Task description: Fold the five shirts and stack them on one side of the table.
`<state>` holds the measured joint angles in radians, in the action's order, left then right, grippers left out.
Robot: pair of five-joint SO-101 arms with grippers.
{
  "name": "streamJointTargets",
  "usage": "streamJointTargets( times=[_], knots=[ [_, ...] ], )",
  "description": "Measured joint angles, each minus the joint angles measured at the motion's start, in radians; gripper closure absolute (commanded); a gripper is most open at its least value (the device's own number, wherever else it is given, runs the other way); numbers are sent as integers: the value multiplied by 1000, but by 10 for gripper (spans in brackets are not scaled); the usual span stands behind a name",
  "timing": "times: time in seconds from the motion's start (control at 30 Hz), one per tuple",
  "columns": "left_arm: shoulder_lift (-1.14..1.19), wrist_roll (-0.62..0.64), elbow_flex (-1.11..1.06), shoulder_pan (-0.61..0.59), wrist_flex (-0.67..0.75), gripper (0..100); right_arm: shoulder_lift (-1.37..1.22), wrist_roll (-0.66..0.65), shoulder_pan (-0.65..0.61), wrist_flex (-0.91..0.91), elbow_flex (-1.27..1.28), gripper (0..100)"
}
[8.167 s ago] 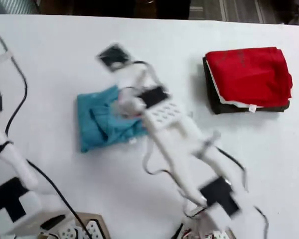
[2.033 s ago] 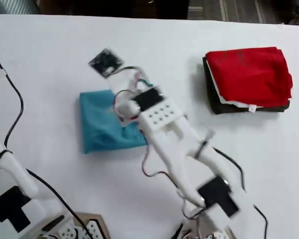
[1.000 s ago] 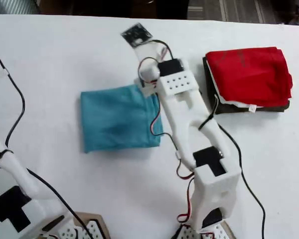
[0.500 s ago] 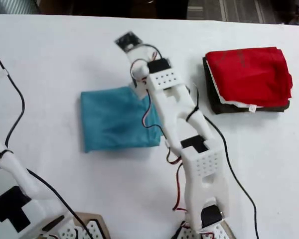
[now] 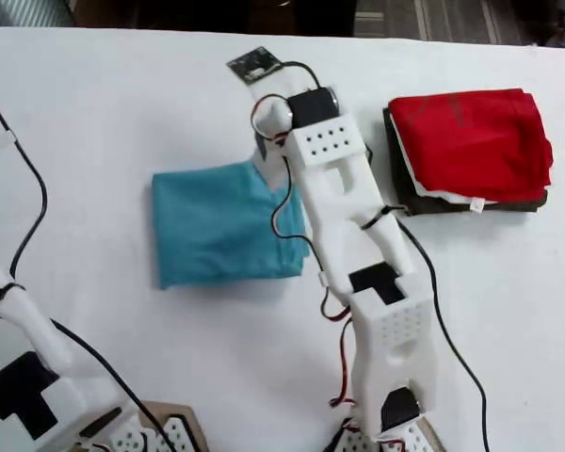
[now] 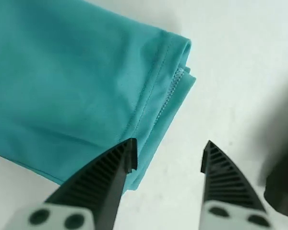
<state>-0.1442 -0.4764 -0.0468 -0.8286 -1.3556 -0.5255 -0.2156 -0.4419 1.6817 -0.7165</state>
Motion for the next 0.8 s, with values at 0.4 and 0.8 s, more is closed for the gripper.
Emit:
streamJointTargets(
  times=[0.4, 0.8],
  knots=[
    [0, 0, 0, 0, 0, 974, -167, 164, -57, -9, 37, 679],
    [0, 0, 0, 0, 0, 974, -341, 172, -71, -61, 34, 719]
  ],
)
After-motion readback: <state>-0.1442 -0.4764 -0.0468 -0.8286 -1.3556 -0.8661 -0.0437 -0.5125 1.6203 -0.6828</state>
